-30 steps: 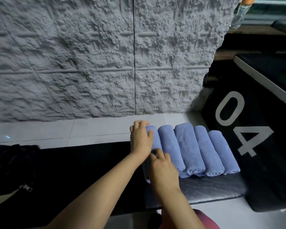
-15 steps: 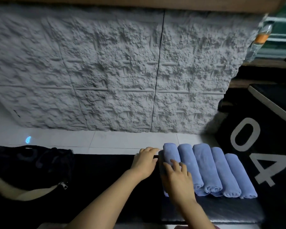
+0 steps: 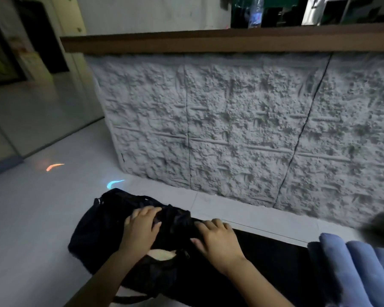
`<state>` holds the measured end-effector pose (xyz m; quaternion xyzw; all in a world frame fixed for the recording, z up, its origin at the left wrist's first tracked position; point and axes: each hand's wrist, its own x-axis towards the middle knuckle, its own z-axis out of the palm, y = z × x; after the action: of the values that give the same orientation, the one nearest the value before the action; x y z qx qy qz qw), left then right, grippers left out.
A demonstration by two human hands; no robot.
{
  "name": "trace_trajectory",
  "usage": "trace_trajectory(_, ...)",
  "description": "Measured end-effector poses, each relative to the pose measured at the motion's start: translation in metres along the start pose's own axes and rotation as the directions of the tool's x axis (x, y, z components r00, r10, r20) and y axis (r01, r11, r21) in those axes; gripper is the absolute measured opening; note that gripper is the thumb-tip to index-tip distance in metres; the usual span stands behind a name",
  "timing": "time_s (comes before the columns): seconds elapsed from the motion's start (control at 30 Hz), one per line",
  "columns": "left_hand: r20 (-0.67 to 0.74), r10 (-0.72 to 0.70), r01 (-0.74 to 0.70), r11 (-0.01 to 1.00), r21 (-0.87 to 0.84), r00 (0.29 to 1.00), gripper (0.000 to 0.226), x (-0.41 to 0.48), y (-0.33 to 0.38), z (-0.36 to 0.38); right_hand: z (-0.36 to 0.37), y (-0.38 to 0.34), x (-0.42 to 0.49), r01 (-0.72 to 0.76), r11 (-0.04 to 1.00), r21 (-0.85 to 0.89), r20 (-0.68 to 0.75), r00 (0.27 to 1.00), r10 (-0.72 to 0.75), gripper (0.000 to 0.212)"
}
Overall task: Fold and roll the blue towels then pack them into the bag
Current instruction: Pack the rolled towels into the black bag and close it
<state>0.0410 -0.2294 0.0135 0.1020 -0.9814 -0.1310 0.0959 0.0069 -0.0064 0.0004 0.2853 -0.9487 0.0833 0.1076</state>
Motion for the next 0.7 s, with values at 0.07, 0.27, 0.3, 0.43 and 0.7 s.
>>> trace_trajectory(0.07, -0.039, -0.074, 0.077, 0.993, 0.086, 0.996, 0.042, 0.004, -0.045, -0.008, 0.013, -0.031, 0.021, 0.050, 0.999, 0.022, 0.013, 0.999, -0.050, 0.046)
trace_trajectory(0.27, 0.013, -0.293, 0.289, 0.948, 0.132, 0.956, 0.035, 0.023, -0.141, -0.004, 0.067, -0.082, 0.055, 0.141, 0.988, 0.056, 0.184, 0.972, -0.149, 0.056)
trace_trajectory(0.3, 0.048, -0.337, 0.329, 0.937, 0.115, 0.940, 0.038, 0.028, -0.152, -0.001, 0.076, -0.087, 0.057, 0.148, 0.988, 0.046, 0.204, 0.967, -0.154, 0.056)
trace_trajectory(0.43, 0.148, -0.400, 0.396, 0.917, 0.056, 0.905, 0.046, 0.041, -0.185, 0.017, 0.115, -0.086, 0.056, 0.160, 0.987, -0.002, 0.219, 0.963, -0.155, 0.066)
trace_trajectory(0.7, 0.137, -0.392, 0.407, 0.907, -0.108, 0.910, 0.052, 0.044, -0.192, 0.041, 0.147, -0.057, 0.058, 0.033, 0.999, 0.018, 0.343, 0.939, -0.037, 0.054)
